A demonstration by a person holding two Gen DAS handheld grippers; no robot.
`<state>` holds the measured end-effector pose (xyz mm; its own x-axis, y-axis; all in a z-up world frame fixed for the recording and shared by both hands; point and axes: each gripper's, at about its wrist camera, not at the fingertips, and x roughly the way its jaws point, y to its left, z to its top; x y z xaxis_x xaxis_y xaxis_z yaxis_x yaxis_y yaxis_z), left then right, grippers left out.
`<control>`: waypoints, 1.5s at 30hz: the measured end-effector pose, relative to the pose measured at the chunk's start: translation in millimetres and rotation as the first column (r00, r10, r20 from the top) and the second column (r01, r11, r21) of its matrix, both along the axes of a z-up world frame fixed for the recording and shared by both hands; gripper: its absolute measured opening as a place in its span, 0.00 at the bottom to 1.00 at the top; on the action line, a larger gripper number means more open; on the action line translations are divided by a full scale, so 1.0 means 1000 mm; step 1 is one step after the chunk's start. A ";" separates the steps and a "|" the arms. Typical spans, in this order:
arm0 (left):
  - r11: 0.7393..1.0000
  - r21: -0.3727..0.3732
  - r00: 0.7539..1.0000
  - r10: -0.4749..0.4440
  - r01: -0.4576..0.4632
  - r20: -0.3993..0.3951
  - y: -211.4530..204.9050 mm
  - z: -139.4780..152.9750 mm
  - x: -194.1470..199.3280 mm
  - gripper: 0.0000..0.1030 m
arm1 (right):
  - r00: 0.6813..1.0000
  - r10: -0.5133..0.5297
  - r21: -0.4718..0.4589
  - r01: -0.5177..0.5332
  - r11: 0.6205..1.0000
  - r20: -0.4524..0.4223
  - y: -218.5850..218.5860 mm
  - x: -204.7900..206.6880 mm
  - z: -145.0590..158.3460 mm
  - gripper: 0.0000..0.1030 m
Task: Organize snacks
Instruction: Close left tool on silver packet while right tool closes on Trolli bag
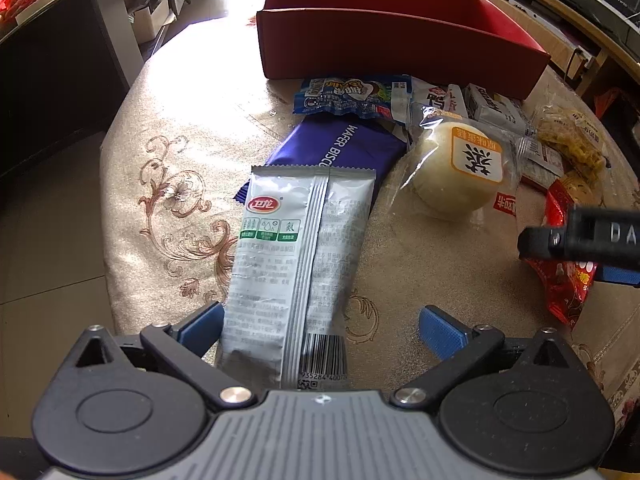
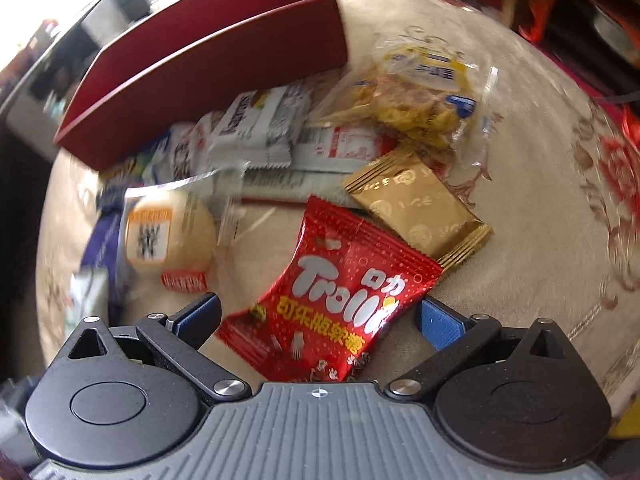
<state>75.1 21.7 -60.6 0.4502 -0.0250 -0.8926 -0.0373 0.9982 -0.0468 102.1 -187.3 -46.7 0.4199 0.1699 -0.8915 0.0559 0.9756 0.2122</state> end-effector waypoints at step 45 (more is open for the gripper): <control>0.999 0.026 0.999 0.021 -0.022 0.026 0.003 -0.004 0.002 0.98 | 0.915 0.402 -0.211 -0.398 0.893 -0.027 0.012 -0.001 -0.009 0.94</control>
